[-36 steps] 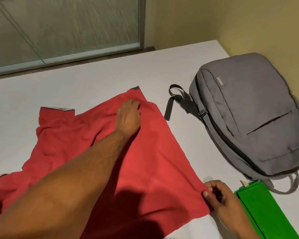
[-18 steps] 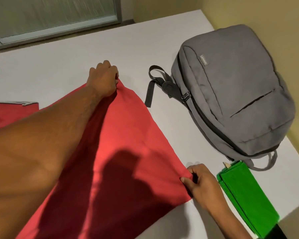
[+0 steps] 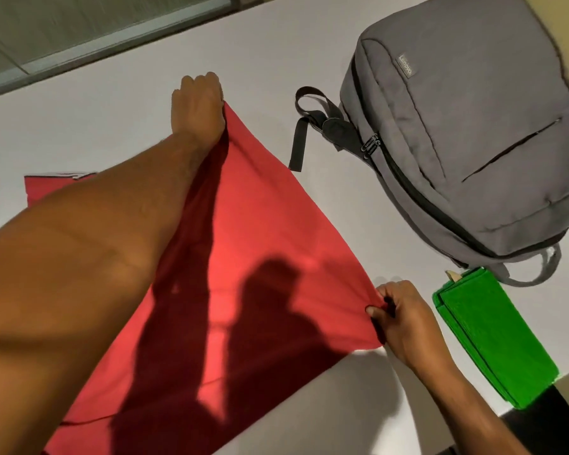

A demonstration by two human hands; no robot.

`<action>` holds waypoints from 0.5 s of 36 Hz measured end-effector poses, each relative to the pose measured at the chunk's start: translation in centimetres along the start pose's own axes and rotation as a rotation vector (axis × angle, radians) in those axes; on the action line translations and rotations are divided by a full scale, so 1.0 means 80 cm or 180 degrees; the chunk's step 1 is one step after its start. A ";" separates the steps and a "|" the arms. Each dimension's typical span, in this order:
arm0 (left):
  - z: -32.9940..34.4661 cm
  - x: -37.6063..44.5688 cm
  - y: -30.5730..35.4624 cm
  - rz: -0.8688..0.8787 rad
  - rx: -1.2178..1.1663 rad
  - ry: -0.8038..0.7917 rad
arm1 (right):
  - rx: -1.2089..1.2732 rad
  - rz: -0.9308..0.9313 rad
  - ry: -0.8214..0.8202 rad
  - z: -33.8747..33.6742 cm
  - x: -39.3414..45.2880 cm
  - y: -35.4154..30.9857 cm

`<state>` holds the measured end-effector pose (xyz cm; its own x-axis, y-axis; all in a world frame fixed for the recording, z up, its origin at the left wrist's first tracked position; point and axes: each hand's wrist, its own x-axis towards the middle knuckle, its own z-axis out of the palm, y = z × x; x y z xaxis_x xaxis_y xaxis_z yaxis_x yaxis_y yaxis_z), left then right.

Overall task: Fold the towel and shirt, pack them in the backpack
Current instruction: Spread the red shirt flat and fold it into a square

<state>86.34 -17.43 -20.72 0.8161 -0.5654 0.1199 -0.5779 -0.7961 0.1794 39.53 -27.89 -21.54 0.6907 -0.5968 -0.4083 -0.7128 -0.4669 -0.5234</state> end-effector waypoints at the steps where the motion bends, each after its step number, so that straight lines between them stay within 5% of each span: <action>1: -0.001 0.002 0.002 -0.0090 -0.0035 0.0029 | 0.0013 -0.0013 -0.0002 -0.001 -0.004 0.002; 6: -0.006 0.008 0.009 -0.0449 -0.0483 -0.0076 | 0.0123 0.0090 -0.0219 -0.013 -0.016 0.012; 18: 0.008 0.009 -0.002 -0.0358 -0.0730 -0.0866 | 0.0482 0.0432 -0.1259 -0.044 -0.010 -0.002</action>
<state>87.05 -17.85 -21.26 0.8251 -0.5383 -0.1715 -0.4432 -0.8050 0.3945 38.64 -29.65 -18.53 0.6065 -0.3366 -0.7203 -0.7947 -0.2832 -0.5369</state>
